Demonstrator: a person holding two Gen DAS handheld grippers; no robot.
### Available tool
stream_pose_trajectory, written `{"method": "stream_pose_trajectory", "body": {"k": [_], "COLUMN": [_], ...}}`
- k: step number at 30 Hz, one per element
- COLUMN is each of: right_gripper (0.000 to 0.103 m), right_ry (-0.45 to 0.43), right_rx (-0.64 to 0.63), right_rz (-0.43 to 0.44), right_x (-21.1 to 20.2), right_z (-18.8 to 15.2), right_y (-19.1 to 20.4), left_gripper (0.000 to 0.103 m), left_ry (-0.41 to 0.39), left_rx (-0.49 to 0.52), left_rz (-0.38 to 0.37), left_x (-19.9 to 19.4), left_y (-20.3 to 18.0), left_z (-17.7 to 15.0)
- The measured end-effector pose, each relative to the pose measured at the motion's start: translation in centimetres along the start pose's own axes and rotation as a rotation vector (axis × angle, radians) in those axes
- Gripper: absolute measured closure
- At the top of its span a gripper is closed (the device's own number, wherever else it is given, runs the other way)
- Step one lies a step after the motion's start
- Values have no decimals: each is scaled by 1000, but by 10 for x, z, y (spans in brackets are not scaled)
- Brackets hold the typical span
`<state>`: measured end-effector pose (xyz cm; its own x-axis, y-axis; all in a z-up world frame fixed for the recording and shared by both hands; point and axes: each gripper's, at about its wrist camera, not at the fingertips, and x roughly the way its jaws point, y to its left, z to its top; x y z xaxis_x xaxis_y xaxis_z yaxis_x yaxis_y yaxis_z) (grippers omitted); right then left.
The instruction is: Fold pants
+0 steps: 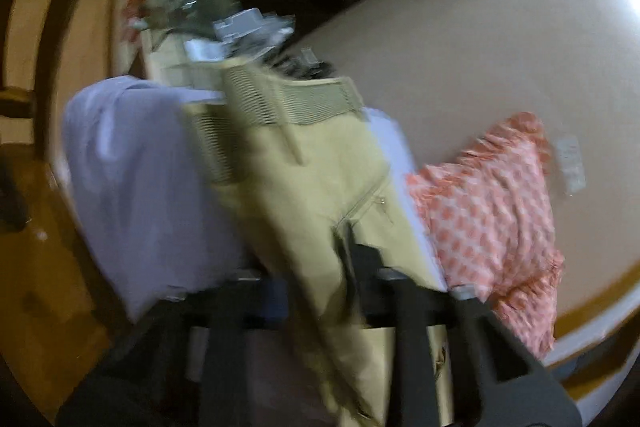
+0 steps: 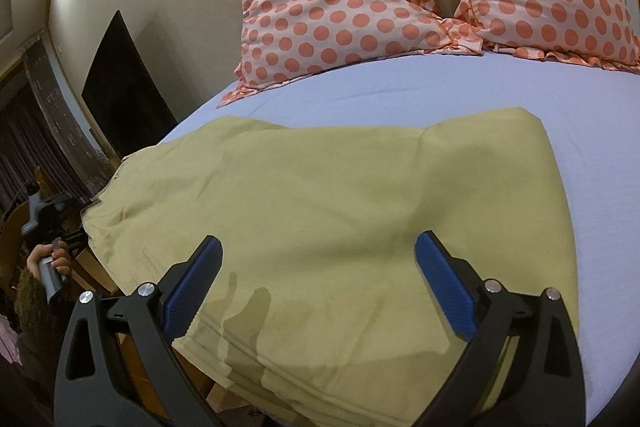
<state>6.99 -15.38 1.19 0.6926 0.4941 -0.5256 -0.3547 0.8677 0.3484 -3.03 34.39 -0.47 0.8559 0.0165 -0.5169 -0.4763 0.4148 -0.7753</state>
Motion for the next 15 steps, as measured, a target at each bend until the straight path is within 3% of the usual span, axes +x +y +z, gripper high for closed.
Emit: {"method": "stream_pose_trajectory", "body": {"k": [2,4,6,9,11,13,15], "right_gripper": [4,4,4,4,4,4,4], "right_ry": [-9,-40,-87,-157,-197,-238,-266], "right_rx": [15,42,78,139,176,219,266], "right_rz": [15,10,-4,-50,-90,-126,-153], "right_x": [-3,-12,-25,-48,-63,-79,-94], "right_z": [1,4,9,15,17,16,14], "right_y": [-3,-12,-25,-49,-64,-82,-98], "left_gripper": [90,92,93,93,93,92,91], "left_ry": [-6,-45,-77,-83,-72,-4,134], "left_rx": [103,314,481,780,1016,1225,1411], "left_rz": [97,190,198,87,-18,-163,-291], "left_x": [-3,-7,-14,-21,-23,-26,-21], "left_y": [-19,-67,-113,-205,-260,-294,-305], "left_z": [0,-7,-15,-59,-117,-188,-266]}}
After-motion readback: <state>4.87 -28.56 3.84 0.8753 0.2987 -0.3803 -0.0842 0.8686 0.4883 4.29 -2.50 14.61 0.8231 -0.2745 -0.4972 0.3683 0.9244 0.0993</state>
